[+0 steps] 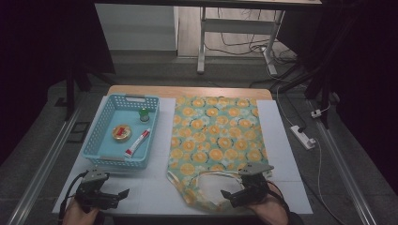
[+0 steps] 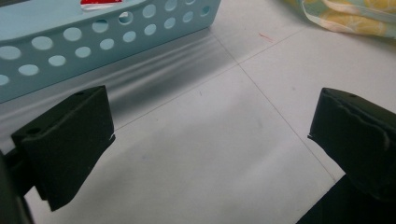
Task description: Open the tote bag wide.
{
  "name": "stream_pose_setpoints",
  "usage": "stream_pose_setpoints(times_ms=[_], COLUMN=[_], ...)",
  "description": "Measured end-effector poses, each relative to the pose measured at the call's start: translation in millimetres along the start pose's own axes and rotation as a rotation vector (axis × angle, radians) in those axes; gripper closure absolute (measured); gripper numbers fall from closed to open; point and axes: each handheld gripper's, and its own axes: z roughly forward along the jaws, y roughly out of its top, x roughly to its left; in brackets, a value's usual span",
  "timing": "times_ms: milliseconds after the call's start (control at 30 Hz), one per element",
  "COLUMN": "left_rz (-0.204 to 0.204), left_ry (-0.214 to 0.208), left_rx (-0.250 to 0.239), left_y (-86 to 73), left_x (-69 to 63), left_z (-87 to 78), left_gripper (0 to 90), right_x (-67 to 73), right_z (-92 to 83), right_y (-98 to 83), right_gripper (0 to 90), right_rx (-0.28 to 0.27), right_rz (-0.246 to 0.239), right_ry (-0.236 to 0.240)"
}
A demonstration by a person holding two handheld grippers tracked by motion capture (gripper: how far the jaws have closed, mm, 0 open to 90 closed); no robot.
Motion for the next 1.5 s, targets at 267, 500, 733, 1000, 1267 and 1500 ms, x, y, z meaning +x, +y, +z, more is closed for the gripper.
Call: stream_pose_setpoints(times_ms=[267,500,733,1000,1267,1500], left_rz=[0.001,0.004,0.006,0.007,0.007,0.004], left_ry=[0.0,-0.001,0.0,0.001,0.003,0.002], left_rx=[0.001,0.002,0.005,0.008,0.009,0.007], left_y=[0.0,0.0,0.2,0.2,0.3,0.3], left_x=[0.1,-0.2,-0.3,-0.4,-0.5,-0.3], left_z=[0.0,0.1,0.3,0.5,0.6,0.8], left_gripper=[0.0,0.0,0.0,0.0,0.0,0.1], right_x=[16.1,33.0,44.1,61.5,62.7,54.0], right_z=[23.1,38.6,49.3,54.0,46.9,40.2], right_y=[8.1,2.9,-3.0,-5.4,-2.5,3.7], right_gripper=[0.0,0.0,5.4,14.0,64.2,88.4], right_rx=[0.059,0.116,0.161,0.181,0.158,0.152], right_rz=[-0.049,-0.112,-0.173,-0.256,-0.278,-0.243], right_ry=[0.036,0.063,0.094,0.109,0.158,0.2])
